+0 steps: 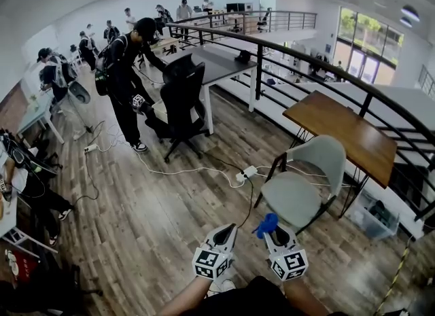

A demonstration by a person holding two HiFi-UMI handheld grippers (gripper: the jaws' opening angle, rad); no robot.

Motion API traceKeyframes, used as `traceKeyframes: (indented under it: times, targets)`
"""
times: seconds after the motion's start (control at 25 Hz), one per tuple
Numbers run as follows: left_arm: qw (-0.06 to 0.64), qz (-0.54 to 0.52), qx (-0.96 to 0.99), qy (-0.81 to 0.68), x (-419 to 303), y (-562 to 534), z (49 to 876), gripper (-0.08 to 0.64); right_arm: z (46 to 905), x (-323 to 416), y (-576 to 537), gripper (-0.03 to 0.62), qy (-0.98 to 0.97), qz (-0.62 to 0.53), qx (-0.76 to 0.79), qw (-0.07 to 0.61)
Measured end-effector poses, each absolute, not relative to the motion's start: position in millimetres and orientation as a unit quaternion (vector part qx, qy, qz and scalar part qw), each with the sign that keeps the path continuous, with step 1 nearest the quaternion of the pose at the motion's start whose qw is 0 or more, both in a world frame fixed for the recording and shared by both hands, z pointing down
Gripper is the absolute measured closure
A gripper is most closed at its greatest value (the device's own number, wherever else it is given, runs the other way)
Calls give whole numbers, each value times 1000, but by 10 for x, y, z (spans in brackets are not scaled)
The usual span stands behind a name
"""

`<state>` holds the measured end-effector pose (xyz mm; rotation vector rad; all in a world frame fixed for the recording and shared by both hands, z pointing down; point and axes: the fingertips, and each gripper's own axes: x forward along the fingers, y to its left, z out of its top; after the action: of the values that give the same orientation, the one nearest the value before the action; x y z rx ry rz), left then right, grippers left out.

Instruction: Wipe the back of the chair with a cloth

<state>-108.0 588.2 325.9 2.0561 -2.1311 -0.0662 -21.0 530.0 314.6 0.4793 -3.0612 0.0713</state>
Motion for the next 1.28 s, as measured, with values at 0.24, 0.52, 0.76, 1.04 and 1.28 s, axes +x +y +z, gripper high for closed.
traceKeyframes:
  times: [0.24, 0.52, 0.76, 1.04, 1.28]
  targets:
    - [95, -13, 696, -711, -1133, 5798, 3346, 552, 3210, -268, 5135, 491, -984, 47, 171, 18]
    - [82, 19, 702, -707, -1158, 5435, 3392, 552, 3368, -382, 4837, 491, -986, 41, 158, 28]
    - [95, 19, 696, -711, -1168, 5009, 3415, 552, 3377, -424, 4441, 491, -988, 26, 147, 33]
    - [108, 4, 695, -710, -1157, 4474, 3390, 552, 3365, -390, 3915, 491, -989, 37, 144, 25]
    - [133, -5, 681, -720, -1230, 4181, 3499, 552, 3388, -349, 3516, 491, -989, 43, 143, 13]
